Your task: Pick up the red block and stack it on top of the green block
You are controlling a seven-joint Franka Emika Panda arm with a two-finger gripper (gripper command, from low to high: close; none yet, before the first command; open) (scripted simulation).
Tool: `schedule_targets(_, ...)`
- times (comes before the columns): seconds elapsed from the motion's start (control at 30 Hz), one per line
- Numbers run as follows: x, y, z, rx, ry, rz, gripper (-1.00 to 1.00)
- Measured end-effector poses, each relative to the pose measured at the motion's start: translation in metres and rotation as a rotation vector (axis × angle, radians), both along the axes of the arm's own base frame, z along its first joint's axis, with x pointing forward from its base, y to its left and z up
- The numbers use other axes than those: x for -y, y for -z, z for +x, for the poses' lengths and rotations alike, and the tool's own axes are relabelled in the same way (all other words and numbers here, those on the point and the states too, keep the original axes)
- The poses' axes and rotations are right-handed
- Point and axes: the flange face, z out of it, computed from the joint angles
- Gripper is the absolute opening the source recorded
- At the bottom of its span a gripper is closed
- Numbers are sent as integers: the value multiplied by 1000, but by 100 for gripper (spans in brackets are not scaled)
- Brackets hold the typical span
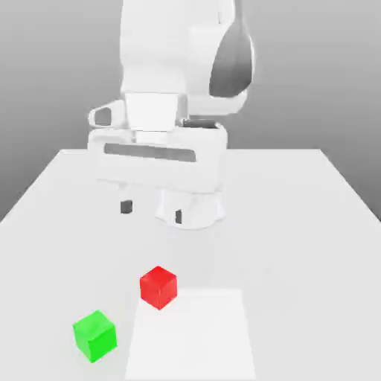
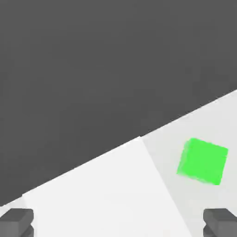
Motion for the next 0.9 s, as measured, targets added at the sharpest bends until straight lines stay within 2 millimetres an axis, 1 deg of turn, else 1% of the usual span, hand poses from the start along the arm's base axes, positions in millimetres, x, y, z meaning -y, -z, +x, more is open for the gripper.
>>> schedule_targets(0.1, 4, 74, -30, -107, 90, 25, 0)
schedule_targets(0.17, 6, 102, -36, -128, 111, 29, 0)
schedule_targets(0.27, 5, 129, -40, -135, 114, 31, 0)
schedule_targets(0.3, 5, 137, -40, -135, 115, 30, -100)
schedule_targets(0.47, 5, 137, -40, -134, 115, 30, -100)
schedule_targets(0.5, 5, 140, -41, -134, 115, 30, -100)
schedule_targets(0.53, 5, 138, -41, -134, 115, 30, -100)
schedule_targets(0.6, 5, 126, -40, -134, 115, 30, -100)
schedule_targets(0.8, 5, 80, -40, -135, 122, 31, -100)
schedule_targets(0.9, 10, 78, -35, -151, 262, 58, -100)
